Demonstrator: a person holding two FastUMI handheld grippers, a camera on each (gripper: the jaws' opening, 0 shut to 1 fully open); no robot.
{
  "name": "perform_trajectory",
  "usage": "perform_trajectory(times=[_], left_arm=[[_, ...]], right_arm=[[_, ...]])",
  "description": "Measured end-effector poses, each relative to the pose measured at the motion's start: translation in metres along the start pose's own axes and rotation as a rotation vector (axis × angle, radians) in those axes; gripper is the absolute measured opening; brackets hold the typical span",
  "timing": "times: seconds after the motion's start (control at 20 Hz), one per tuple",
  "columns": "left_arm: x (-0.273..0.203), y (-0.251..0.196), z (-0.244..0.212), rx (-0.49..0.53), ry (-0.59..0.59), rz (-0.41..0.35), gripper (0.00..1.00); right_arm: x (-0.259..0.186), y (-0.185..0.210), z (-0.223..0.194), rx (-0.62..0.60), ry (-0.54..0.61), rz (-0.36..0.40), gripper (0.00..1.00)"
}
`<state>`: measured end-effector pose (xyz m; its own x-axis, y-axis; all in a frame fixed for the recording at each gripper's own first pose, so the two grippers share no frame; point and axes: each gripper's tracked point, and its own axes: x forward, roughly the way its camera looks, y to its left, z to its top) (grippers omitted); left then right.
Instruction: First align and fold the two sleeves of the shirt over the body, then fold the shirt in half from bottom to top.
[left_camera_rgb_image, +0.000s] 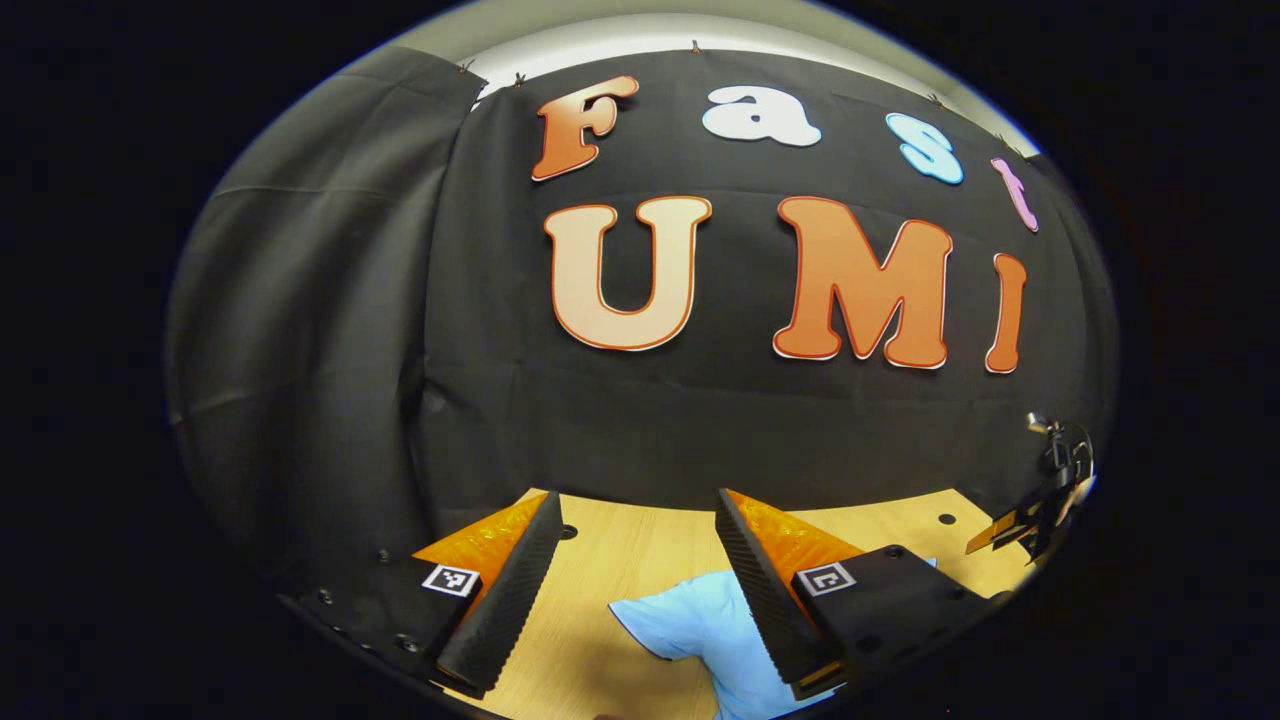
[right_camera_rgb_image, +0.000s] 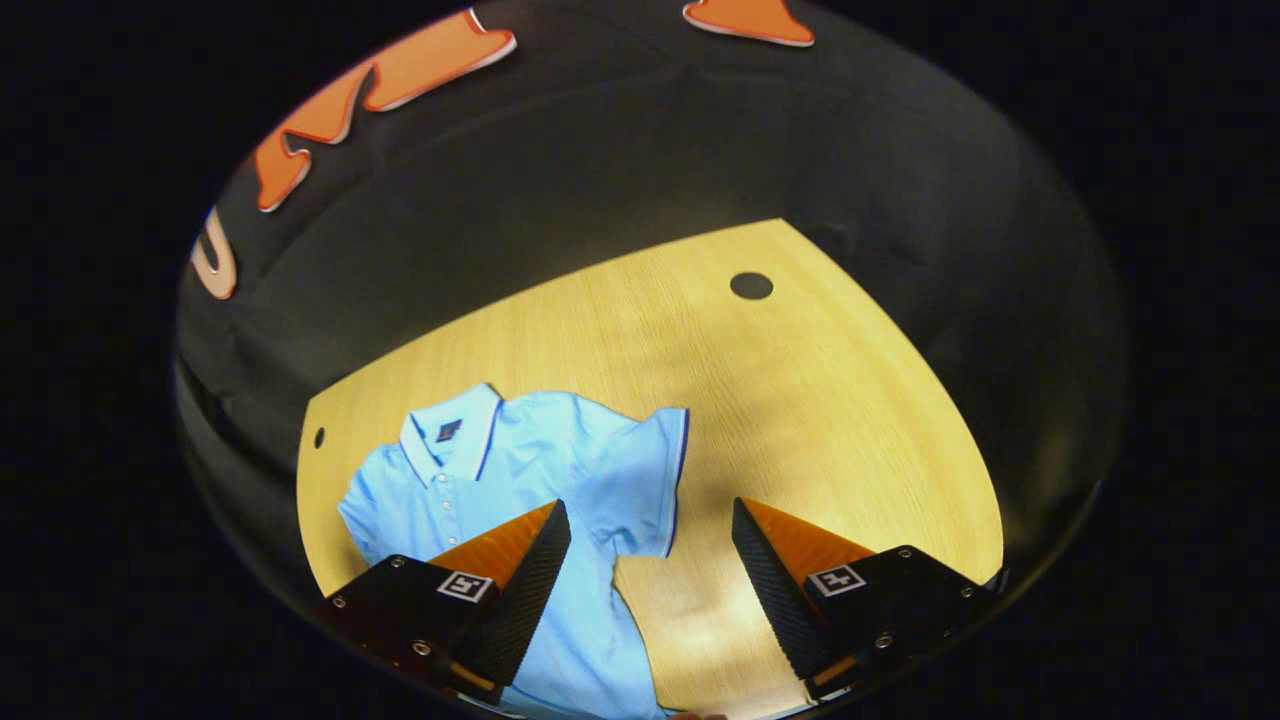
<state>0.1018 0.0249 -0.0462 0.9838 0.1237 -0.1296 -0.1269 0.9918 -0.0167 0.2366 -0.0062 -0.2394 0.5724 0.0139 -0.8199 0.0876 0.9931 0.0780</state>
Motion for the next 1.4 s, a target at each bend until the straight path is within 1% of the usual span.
perform_trajectory(times=[0.15, 0.25, 0.3, 0.4, 0.55, 0.65, 0.7, 0.75, 0.8, 0.85, 0.9, 0.95, 1.0, 1.05, 1.15, 1.25, 1.3, 1.4], left_arm=[[0.005, 0.009, 0.002, 0.024, 0.001, 0.020, 0.99], [0.006, 0.016, -0.001, 0.037, 0.013, 0.045, 1.00], [0.006, 0.018, -0.001, 0.036, 0.014, 0.053, 1.00], [0.006, 0.020, -0.002, 0.036, 0.017, 0.063, 0.99], [0.008, 0.023, -0.006, 0.039, 0.033, 0.078, 1.00], [0.009, 0.023, -0.010, 0.020, 0.043, 0.082, 0.99], [0.010, 0.020, -0.013, 0.006, 0.050, 0.079, 0.99], [0.011, 0.017, -0.015, -0.001, 0.057, 0.074, 0.99], [0.010, 0.014, -0.017, -0.003, 0.061, 0.072, 1.00], [0.010, 0.012, -0.016, 0.000, 0.062, 0.071, 0.99], [0.009, 0.011, -0.015, 0.002, 0.060, 0.070, 0.99], [0.009, 0.011, -0.014, 0.004, 0.057, 0.070, 1.00], [0.006, 0.011, -0.014, 0.003, 0.057, 0.072, 1.00], [0.004, 0.012, -0.014, 0.002, 0.058, 0.075, 0.99], [-0.002, 0.016, -0.015, -0.003, 0.061, 0.086, 0.99], [-0.006, 0.022, -0.017, -0.010, 0.061, 0.092, 0.99], [-0.009, 0.024, -0.018, -0.012, 0.060, 0.096, 1.00], [-0.012, 0.032, -0.017, -0.034, 0.053, 0.107, 0.99]], right_arm=[[0.043, -0.004, -0.001, 0.071, 0.103, -0.033, 0.99], [0.068, -0.014, -0.003, 0.073, 0.145, -0.081, 0.99], [0.078, -0.013, -0.007, 0.075, 0.165, -0.094, 0.99], [0.090, -0.017, -0.012, 0.078, 0.193, -0.116, 0.99], [0.097, -0.023, -0.021, 0.056, 0.237, -0.146, 0.99], [0.099, -0.023, -0.020, 0.041, 0.228, -0.147, 0.97], [0.096, -0.026, -0.018, 0.024, 0.223, -0.166, 0.98], [0.099, -0.029, -0.020, 0.004, 0.224, -0.179, 0.94], [0.099, -0.027, -0.020, -0.010, 0.215, -0.175, 0.88], [0.101, -0.026, -0.018, -0.024, 0.204, -0.171, 0.78], [0.100, -0.027, -0.017, -0.031, 0.195, -0.168, 0.72], [0.099, -0.027, -0.015, -0.034, 0.189, -0.165, 0.57], [0.099, -0.026, -0.014, -0.031, 0.185, -0.163, 0.36], [0.100, -0.025, -0.013, -0.027, 0.180, -0.161, 0.23], [0.100, -0.023, -0.011, -0.032, 0.173, -0.154, 0.06], [0.099, -0.017, -0.009, -0.024, 0.171, -0.115, 0.01], [0.095, -0.015, -0.009, -0.012, 0.172, -0.112, 0.01], [0.083, -0.007, 0.002, -0.007, 0.131, -0.091, 0.01]])
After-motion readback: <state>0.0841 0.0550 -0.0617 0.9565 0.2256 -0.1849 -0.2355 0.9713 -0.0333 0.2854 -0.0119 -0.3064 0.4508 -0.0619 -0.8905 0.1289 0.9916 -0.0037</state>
